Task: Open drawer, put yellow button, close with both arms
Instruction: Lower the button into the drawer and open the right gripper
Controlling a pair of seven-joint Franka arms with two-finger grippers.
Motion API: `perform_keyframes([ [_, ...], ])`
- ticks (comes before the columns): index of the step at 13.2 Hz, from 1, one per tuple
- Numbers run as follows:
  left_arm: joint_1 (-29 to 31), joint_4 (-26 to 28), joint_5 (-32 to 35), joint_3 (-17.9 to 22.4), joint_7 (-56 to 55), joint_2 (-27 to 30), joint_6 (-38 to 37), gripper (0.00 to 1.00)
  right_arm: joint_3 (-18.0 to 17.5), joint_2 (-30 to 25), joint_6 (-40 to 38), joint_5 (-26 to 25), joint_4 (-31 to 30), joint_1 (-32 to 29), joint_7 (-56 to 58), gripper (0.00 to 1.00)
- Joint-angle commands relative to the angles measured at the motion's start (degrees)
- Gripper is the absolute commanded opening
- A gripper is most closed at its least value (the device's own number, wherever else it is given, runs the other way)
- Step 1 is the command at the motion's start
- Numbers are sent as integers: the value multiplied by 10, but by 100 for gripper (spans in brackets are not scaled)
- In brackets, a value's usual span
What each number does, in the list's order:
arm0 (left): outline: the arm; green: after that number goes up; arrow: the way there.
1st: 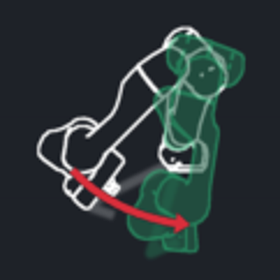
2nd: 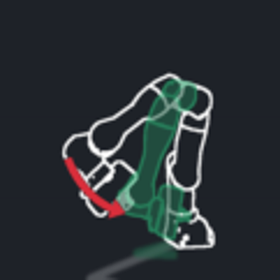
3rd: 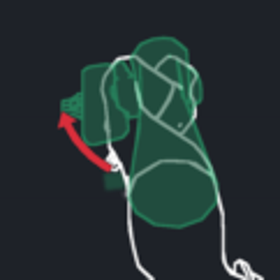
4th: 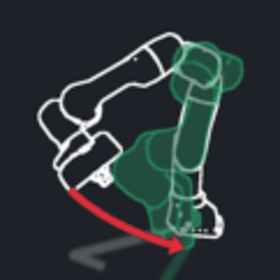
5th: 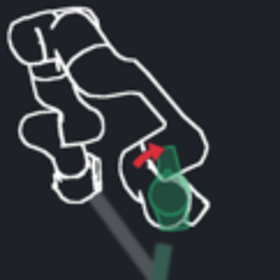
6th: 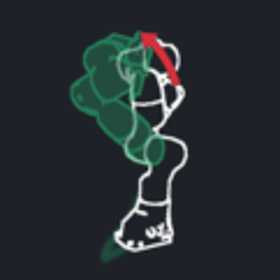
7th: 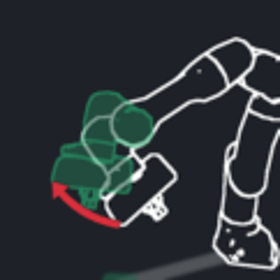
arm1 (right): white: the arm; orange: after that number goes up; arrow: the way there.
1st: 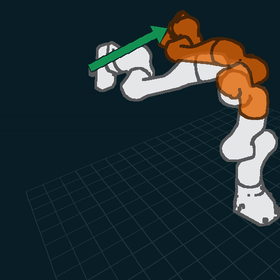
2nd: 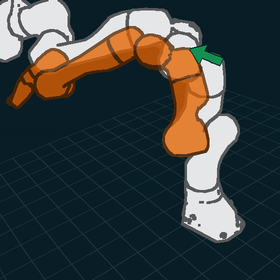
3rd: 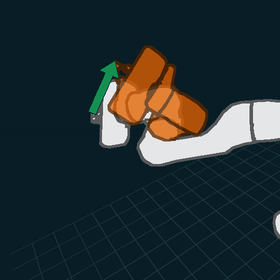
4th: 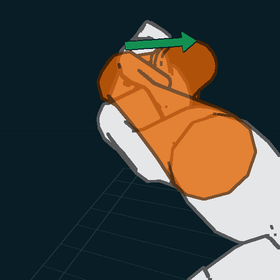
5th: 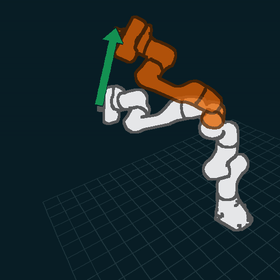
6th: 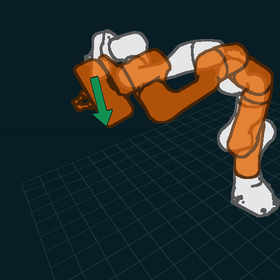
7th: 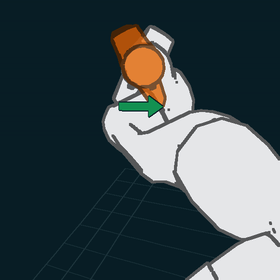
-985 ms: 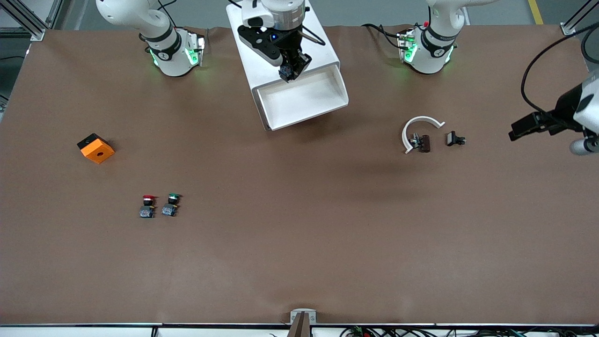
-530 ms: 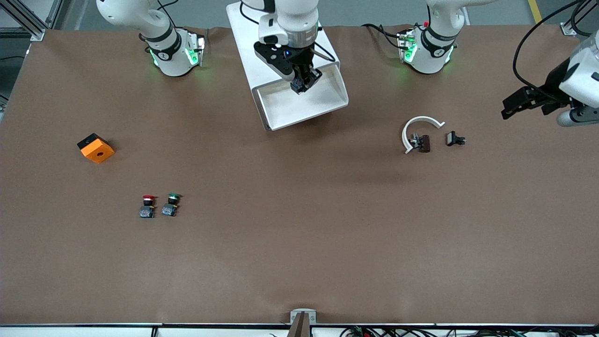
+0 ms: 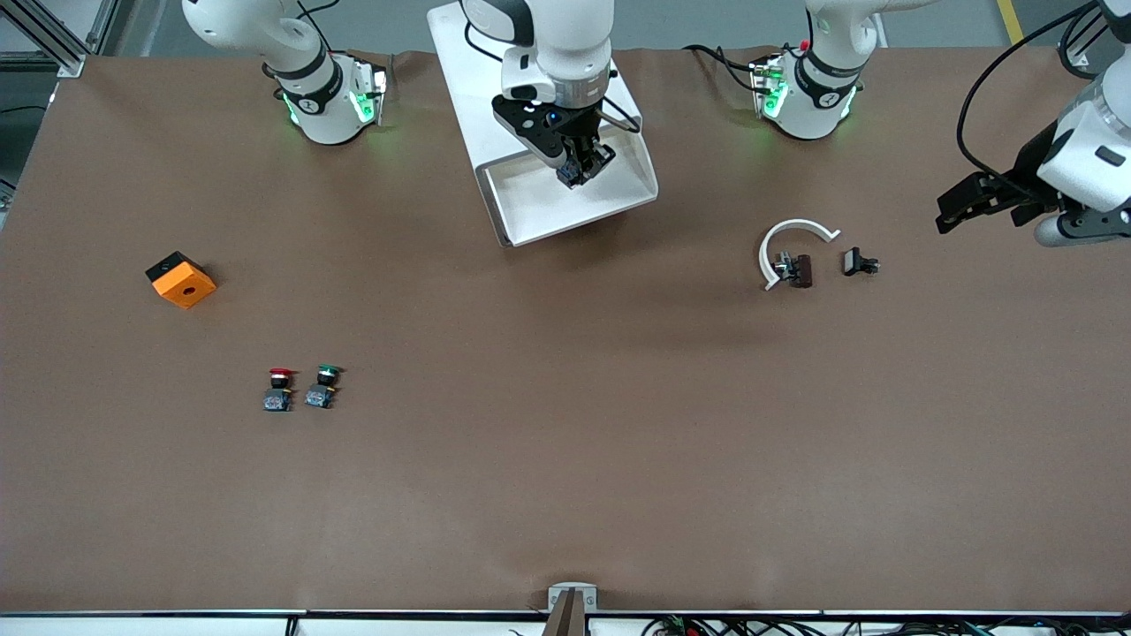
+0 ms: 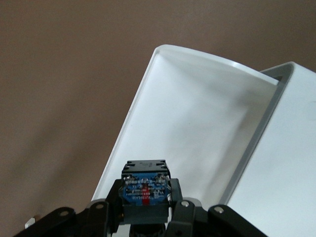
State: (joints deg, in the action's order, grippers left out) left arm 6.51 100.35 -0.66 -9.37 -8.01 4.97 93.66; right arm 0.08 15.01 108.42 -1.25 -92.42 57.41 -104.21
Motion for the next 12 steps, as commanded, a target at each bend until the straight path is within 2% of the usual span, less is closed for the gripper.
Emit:
perform_keyframes([
  [1,13,-2,-8,-9,10,-6,12,100,6,6,-1,-10,3,11,-13,0],
  [2,14,-2,-8,-8,10,-6,14,100,6,12,-1,-9,3,11,-13,0],
  [3,15,-2,-8,-8,10,-8,14,100,6,15,-1,-9,4,12,-11,19],
  [4,14,-3,-6,-7,10,-8,14,100,6,15,-1,-8,4,12,-10,80],
  [5,15,-5,-6,-7,10,-8,14,100,6,16,-2,-8,4,13,-13,100],
  [12,16,-9,-7,-5,-1,-8,14,100,10,14,-3,-9,12,7,9,100],
])
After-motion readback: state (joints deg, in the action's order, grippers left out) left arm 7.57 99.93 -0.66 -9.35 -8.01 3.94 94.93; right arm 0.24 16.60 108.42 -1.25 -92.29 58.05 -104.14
